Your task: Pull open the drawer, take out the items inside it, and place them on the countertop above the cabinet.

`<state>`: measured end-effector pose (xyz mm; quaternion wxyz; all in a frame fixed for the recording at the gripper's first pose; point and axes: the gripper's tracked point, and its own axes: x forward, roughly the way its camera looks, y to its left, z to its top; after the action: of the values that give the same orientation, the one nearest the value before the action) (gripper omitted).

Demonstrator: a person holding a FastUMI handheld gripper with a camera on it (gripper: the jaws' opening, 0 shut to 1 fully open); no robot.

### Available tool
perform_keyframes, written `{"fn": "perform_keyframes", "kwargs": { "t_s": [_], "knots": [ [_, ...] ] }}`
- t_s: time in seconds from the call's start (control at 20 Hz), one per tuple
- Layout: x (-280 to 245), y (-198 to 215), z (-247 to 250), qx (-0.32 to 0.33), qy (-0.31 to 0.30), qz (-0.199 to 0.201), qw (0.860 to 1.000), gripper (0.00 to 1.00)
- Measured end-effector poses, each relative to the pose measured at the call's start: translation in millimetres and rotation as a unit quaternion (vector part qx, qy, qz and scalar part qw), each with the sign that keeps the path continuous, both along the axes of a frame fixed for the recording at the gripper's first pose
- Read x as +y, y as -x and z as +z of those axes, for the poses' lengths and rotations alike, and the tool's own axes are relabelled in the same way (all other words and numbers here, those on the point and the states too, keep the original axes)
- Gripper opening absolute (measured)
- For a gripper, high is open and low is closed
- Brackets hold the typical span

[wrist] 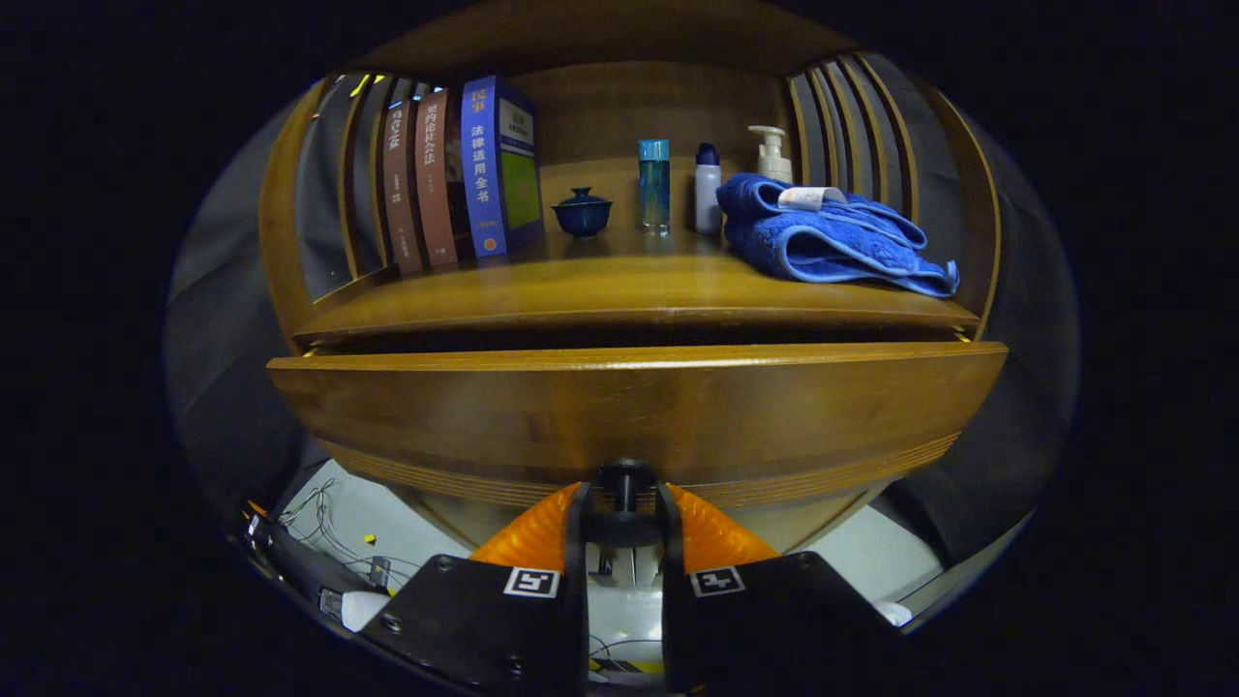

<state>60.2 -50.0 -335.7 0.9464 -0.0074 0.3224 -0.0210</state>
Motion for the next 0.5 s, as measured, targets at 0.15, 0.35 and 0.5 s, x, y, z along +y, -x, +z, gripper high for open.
{"fn": "perform_keyframes", "kwargs": {
  "t_s": [0.15, 0.35, 0.5],
  "knots": [
    [3.1, 35.9, 3.4, 0.016, -0.002, 0.004, 1.000, 0.34],
    [4.4, 84.0, 10.7, 0.036, -0.013, 0.005, 0.999, 0.34],
    [3.1, 113.5, 15.4, 0.044, -0.015, 0.002, 0.999, 0.34]
  ]
}}
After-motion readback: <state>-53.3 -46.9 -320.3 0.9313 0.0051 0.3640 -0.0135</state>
